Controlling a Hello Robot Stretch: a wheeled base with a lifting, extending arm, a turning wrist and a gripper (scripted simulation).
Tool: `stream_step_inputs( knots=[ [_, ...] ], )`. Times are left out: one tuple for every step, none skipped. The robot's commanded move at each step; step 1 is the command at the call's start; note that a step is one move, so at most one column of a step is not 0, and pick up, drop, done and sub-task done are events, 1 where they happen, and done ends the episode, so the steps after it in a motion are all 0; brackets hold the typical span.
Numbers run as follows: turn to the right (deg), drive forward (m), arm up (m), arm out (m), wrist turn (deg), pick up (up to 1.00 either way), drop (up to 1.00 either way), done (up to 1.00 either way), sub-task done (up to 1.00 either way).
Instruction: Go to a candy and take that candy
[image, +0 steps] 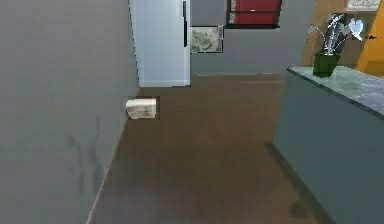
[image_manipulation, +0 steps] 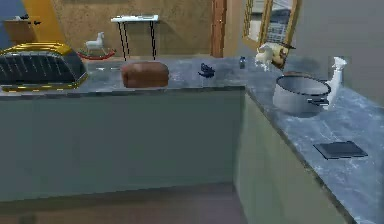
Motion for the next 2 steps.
stream_step_inputs(
  knots=[
    [45.0, 0.0, 0.0, 0.0, 0.0, 0.0, 0.0, 0.0, 0.0],
    [18.0, 0.0, 0.0, 0.0, 0.0, 0.0, 0.0, 0.0, 0.0]
  ],
)
